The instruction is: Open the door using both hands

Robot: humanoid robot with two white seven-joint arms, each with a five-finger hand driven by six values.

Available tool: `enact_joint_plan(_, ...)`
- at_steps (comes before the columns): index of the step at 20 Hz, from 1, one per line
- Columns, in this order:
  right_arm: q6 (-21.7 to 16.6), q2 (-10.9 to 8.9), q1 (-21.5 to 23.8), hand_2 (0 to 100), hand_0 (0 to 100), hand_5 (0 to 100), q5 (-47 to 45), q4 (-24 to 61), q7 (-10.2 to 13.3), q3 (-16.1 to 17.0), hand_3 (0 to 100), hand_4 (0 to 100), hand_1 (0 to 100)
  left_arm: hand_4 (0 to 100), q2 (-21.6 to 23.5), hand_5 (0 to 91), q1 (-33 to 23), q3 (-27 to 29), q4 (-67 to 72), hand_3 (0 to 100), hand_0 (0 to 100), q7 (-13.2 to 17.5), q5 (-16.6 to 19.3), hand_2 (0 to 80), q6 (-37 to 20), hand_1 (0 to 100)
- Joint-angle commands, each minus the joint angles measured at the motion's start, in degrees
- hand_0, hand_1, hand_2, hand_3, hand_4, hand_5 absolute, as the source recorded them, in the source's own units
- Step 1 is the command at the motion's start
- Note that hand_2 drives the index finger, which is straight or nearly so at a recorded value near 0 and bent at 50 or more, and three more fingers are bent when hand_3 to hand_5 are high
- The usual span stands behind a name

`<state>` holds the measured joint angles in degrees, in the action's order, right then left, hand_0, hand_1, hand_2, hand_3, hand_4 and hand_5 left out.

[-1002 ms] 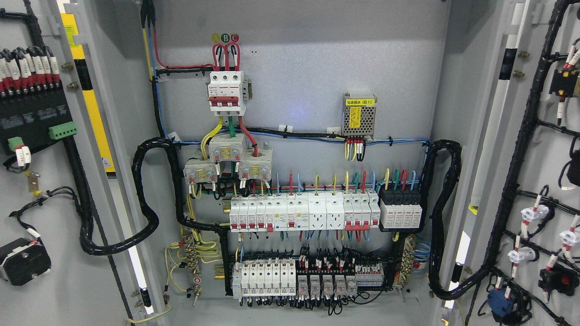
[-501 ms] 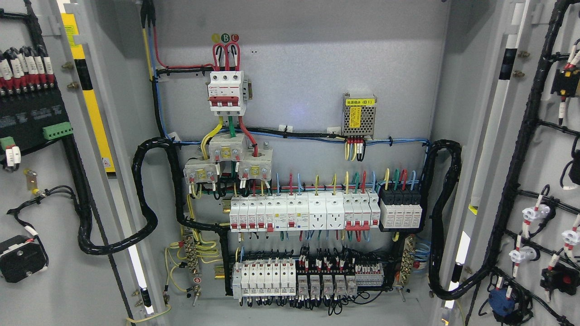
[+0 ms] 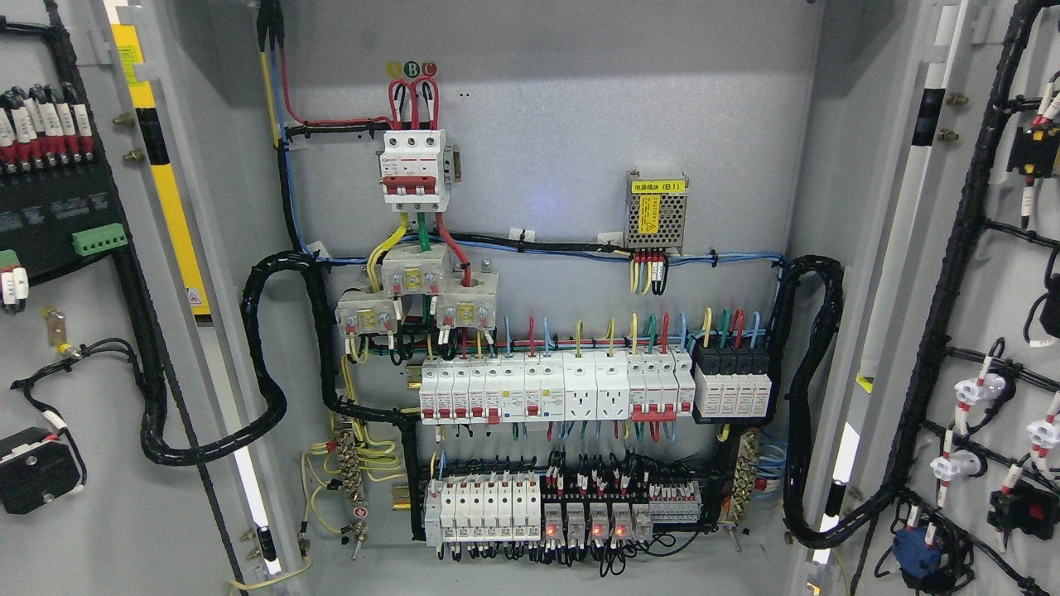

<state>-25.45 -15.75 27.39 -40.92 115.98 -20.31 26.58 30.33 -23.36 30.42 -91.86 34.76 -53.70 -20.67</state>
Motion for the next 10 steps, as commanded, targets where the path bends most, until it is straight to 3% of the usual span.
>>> enact_joint_plan(1,-0.2,0.02,-0.1,0,24,0,0.0,1.0,-0.3,-0.8,0,0,0,0,0.6,0.0,0.0,0.2,1.3,0,0,-0.1,-0.4,0.0,0.0,0)
enact_joint_plan(10,-0.4,-0.42,0.1,0,24,0,0.0,2.2,-0.4,-3.8,0,0,0,0,0.5,0.0,0.0,0.2,1.4,0,0,-0.1,-0.3,0.0,0.0,0)
